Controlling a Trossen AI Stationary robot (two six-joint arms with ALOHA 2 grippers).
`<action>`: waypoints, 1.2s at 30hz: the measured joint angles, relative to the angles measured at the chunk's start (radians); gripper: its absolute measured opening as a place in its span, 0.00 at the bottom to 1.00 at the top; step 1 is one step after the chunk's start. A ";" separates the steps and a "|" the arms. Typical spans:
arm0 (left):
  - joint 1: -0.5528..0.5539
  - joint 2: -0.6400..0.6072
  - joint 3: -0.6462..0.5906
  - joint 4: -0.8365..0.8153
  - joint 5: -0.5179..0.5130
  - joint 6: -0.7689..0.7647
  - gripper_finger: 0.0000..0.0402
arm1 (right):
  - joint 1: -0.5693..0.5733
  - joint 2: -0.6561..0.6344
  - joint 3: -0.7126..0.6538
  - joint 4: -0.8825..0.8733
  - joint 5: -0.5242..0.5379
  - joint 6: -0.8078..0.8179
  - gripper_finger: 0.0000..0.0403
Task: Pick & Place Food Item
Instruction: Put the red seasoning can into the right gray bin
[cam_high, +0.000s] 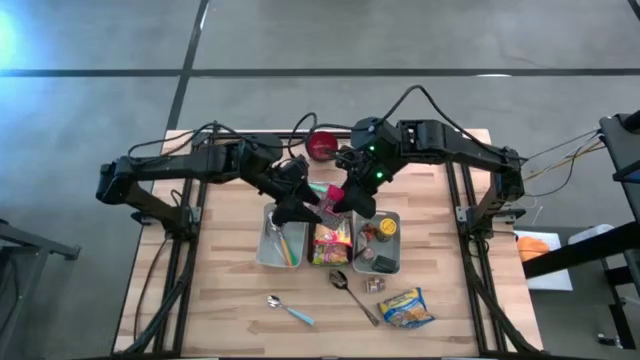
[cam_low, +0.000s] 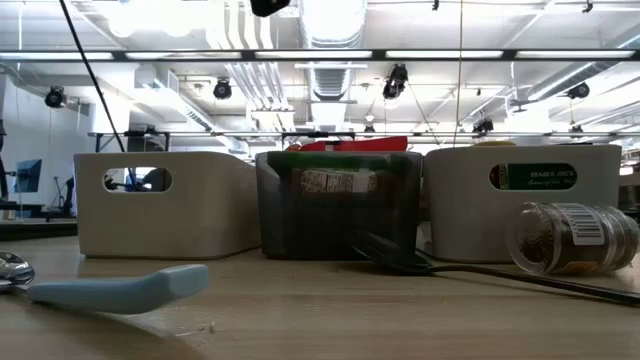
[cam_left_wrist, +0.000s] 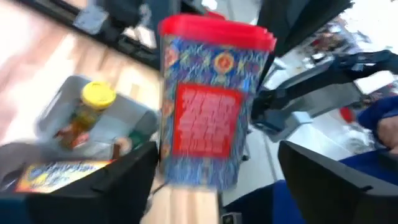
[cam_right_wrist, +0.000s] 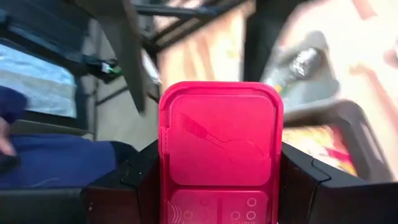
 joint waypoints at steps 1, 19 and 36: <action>0.005 -0.005 0.000 -0.027 -0.002 0.000 0.81 | 0.001 0.000 0.000 -0.023 0.017 -0.004 0.52; 0.042 -0.226 -0.071 -0.288 -0.293 0.063 0.60 | 0.108 -0.053 -0.343 -0.268 0.213 0.014 0.52; 0.132 -0.348 -0.167 -0.254 -0.416 0.052 0.53 | 0.239 -0.210 -0.800 -0.039 0.390 0.215 0.52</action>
